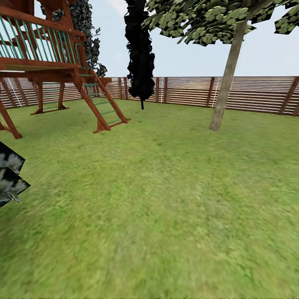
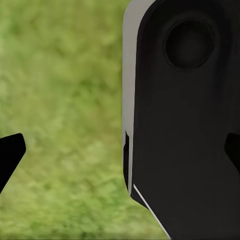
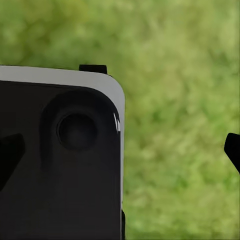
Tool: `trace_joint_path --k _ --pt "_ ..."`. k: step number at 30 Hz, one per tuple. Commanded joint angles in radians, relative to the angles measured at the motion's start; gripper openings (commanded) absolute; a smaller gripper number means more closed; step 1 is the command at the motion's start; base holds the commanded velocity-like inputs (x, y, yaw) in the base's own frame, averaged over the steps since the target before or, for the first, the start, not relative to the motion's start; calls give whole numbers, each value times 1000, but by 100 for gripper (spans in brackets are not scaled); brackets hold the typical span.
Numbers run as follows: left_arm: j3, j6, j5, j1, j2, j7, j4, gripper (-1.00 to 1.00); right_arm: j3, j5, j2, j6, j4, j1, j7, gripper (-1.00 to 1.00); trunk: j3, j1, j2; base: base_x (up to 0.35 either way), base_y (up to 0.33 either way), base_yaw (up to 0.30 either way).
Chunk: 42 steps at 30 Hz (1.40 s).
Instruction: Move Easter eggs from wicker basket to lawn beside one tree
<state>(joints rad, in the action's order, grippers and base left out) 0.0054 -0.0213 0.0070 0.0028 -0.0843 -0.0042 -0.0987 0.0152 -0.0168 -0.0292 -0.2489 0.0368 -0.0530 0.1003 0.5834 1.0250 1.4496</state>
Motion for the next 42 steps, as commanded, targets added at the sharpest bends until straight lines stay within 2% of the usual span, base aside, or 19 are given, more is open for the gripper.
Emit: trace_joint_path --k 1,30,42 --pt "0 -2 1 0 0 0 -1 100 2 -2 0 -3 -1 -1 4 100 2 0 0 0 0 0" --pt "0 -2 1 0 0 0 -1 100 2 -2 0 -2 -1 -1 4 100 48 0 0 0 0 0" --pt "0 -2 1 0 0 0 -1 100 2 -4 0 -3 -2 -1 2 100 50 0 0 0 0 0"
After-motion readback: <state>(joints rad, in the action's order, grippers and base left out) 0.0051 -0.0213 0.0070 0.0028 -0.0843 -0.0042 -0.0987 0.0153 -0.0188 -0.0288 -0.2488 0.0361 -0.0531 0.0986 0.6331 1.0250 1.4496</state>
